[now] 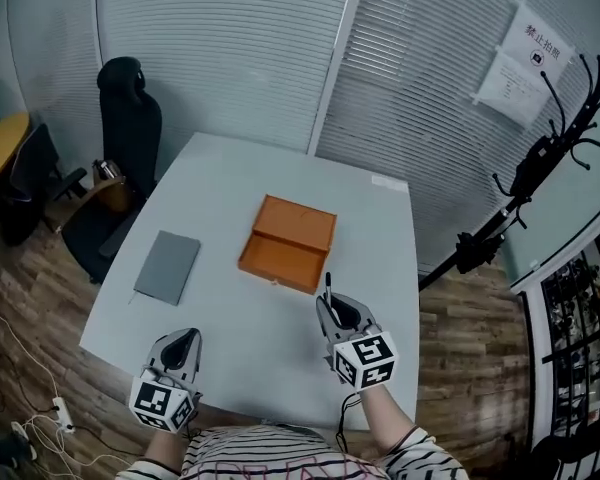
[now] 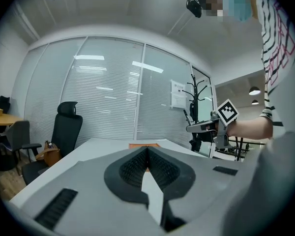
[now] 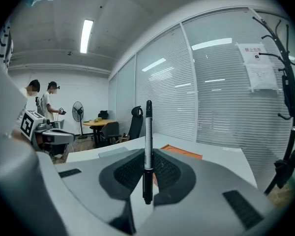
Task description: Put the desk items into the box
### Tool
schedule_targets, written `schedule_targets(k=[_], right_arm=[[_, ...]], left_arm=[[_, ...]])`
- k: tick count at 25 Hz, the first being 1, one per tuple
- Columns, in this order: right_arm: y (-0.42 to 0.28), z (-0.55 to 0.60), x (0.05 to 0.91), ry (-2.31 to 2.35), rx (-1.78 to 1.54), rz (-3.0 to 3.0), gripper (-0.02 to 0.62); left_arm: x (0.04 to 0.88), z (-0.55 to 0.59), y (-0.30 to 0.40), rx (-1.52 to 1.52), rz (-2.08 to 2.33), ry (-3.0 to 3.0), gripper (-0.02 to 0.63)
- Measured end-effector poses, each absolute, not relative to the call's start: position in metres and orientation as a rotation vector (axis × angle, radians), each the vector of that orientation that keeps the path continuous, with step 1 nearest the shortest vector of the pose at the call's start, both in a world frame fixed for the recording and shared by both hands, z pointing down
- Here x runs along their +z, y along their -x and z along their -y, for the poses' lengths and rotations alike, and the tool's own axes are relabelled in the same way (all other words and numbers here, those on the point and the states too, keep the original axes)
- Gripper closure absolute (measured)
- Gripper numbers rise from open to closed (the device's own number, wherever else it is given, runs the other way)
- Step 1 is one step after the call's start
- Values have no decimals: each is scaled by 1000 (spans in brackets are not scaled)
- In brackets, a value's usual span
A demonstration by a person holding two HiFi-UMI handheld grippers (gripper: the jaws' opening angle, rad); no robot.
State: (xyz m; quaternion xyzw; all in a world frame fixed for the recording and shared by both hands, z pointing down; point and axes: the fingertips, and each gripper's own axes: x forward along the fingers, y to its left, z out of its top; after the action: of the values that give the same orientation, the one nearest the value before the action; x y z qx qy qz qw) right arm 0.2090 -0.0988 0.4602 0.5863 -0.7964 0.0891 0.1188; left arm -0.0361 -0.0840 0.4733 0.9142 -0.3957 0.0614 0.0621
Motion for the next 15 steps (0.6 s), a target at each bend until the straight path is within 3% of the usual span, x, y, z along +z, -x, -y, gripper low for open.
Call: schedule_targets(k=[15], right_arm=[[-219,213,479,-1536,139,2258,537]], left_arm=[[485,110,48,213,1293,-2676,584]])
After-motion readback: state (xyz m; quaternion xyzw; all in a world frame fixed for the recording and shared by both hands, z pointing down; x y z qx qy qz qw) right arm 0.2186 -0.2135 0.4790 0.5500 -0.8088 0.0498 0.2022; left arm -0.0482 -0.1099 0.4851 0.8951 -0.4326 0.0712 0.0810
